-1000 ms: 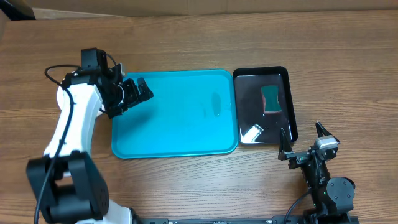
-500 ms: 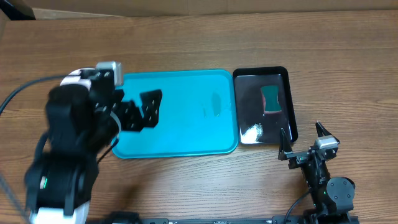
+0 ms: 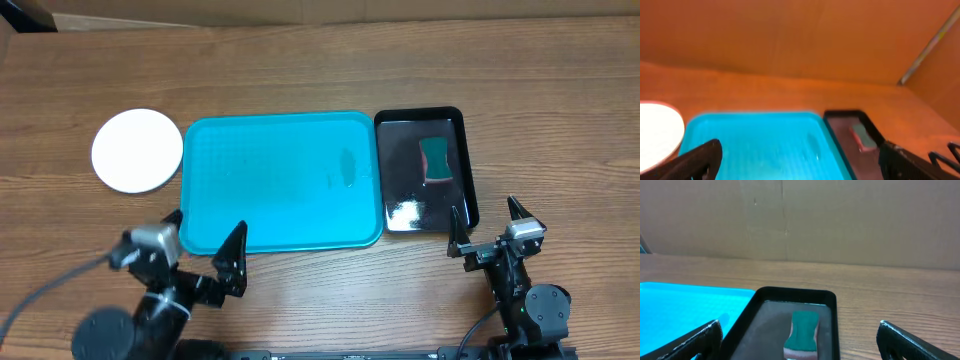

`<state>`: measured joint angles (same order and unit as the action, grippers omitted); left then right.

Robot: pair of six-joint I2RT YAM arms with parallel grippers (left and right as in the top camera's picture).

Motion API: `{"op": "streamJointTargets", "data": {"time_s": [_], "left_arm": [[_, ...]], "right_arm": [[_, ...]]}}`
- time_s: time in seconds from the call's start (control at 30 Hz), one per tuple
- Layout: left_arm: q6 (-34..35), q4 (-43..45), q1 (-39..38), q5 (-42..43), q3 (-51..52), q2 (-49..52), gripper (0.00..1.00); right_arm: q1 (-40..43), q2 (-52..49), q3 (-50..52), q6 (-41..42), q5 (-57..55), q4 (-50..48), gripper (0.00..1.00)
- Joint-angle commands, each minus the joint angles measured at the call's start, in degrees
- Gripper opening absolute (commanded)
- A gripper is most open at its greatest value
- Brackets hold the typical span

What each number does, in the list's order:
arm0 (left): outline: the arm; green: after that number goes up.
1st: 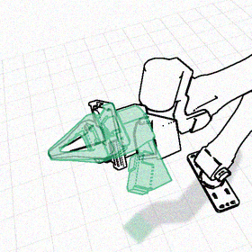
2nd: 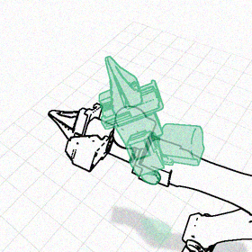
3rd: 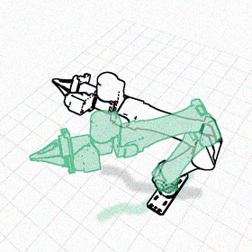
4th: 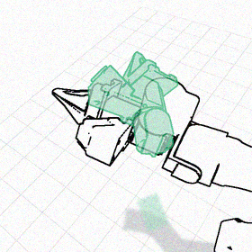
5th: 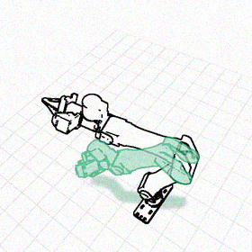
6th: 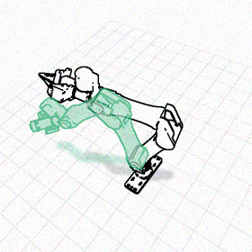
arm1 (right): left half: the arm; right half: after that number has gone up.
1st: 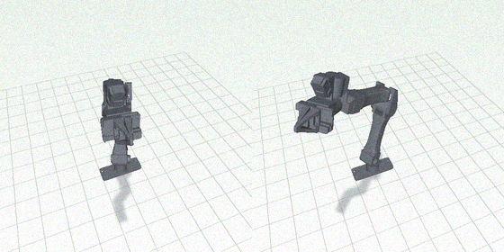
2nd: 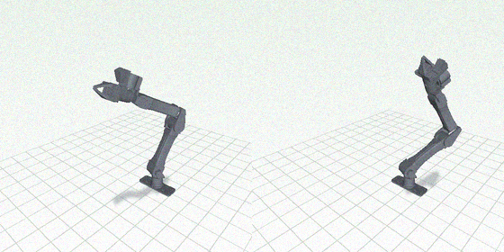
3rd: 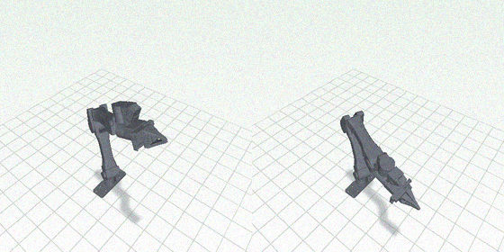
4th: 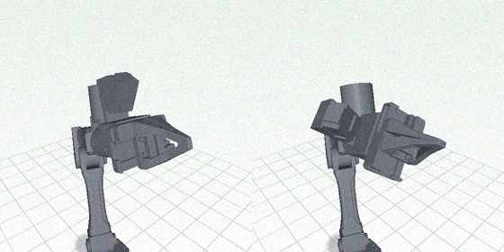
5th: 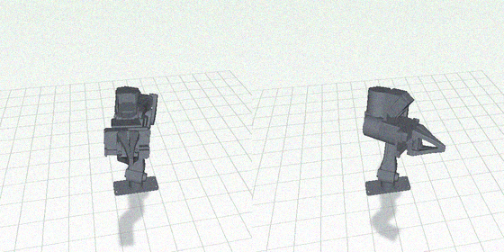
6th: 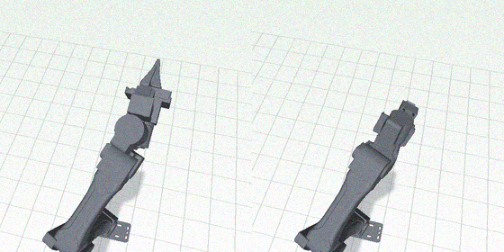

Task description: Clean dirty plates on tray and stack at the side

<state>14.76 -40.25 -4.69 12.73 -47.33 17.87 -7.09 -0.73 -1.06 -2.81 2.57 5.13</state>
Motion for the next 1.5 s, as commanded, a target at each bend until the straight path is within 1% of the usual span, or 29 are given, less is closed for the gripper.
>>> {"op": "streamJointTargets", "data": {"time_s": [0.0,0.1,0.23,0.4,0.5,0.57,0.63,0.77,1.0,1.13,1.3,1.33,1.37,1.47], "left_arm": [[-0.63,7.04,0.35,-2.45,6.49,-7.89,1.00],[-0.63,15.98,0.90,-2.64,11.61,-13.33,1.00],[-0.66,28.17,1.03,-2.86,17.49,-17.75,1.00],[-0.66,44.00,1.03,-3.10,23.91,-17.64,1.00],[-0.63,54.49,1.03,-5.53,29.64,-17.64,1.00],[-0.63,58.38,1.03,-7.34,32.81,-17.64,1.00],[-0.55,60.46,1.03,-9.27,35.98,-17.66,1.00],[-0.37,60.92,1.05,-11.76,40.83,-17.66,1.00],[-0.02,60.57,3.93,-11.56,47.15,-17.66,1.00],[-0.20,53.27,4.83,-12.09,47.06,-17.66,1.00],[-0.68,37.27,4.83,-15.19,47.06,-17.66,1.00],[-2.16,35.74,4.83,-15.72,47.06,-17.64,1.00],[-7.17,36.13,4.87,-15.45,47.06,-17.68,1.00],[-11.85,35.95,4.96,-15.50,47.06,-17.68,1.00]], "right_arm": [[0.31,0.57,0.59,-0.22,-0.39,-0.37,1.00],[0.31,0.57,0.59,-0.22,-0.39,-0.37,1.00],[0.31,0.57,0.59,-0.22,-0.39,-0.37,1.00],[0.31,0.57,0.59,-0.22,-0.39,-0.37,1.00],[0.31,0.57,0.59,-0.22,-0.39,-0.37,1.00],[0.31,0.57,0.59,-0.22,-0.39,-0.37,1.00],[0.31,0.57,0.59,-0.22,-0.39,-0.37,1.00],[0.31,0.57,0.59,-0.22,-0.39,-0.37,1.00],[0.31,0.57,0.59,-0.22,-0.39,-0.37,1.00],[0.31,0.57,0.59,-0.22,-0.39,-0.37,1.00],[0.31,0.57,0.59,-0.22,-0.39,-0.37,1.00],[0.31,0.57,0.59,-0.22,-0.39,-0.37,1.00],[0.31,0.57,0.59,-0.22,-0.39,-0.37,1.00],[0.31,0.57,0.59,-0.22,-0.39,-0.37,1.00]]}}
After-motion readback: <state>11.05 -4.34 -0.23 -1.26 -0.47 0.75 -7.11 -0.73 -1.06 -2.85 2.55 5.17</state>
